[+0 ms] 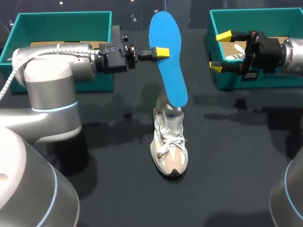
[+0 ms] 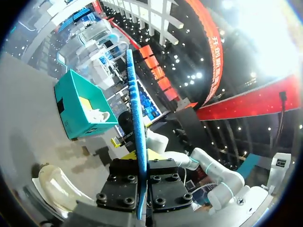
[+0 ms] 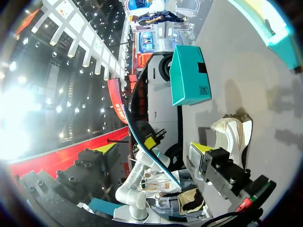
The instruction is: Take the shoe out of the shoebox, open the shoe tongue, remove and reinsert the insole, then place the shoe into the shoebox
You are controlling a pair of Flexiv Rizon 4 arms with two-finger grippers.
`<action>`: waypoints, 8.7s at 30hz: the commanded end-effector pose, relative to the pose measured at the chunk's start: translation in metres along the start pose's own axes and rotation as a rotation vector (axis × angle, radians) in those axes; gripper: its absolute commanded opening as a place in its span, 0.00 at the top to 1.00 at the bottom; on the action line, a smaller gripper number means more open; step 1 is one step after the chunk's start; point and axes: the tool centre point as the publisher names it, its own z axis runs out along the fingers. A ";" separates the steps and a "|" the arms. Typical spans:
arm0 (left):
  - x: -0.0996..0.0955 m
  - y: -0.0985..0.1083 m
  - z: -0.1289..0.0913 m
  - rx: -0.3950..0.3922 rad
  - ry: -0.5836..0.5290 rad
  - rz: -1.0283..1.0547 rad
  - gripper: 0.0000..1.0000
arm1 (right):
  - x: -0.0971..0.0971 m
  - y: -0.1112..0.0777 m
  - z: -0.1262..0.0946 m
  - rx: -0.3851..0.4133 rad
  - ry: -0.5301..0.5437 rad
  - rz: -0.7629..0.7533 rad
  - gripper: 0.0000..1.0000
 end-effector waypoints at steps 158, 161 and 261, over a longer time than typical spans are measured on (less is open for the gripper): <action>-0.023 0.005 0.014 0.022 0.042 -0.452 1.00 | 0.068 -0.076 0.016 -0.036 -0.654 0.009 0.00; -0.023 0.005 0.014 0.022 0.042 -0.452 1.00 | 0.063 -0.077 0.012 -0.008 -0.540 -0.005 0.00; 0.027 -0.030 -0.025 -0.101 0.020 1.683 1.00 | 0.025 -0.070 0.008 -0.012 -0.129 0.071 0.00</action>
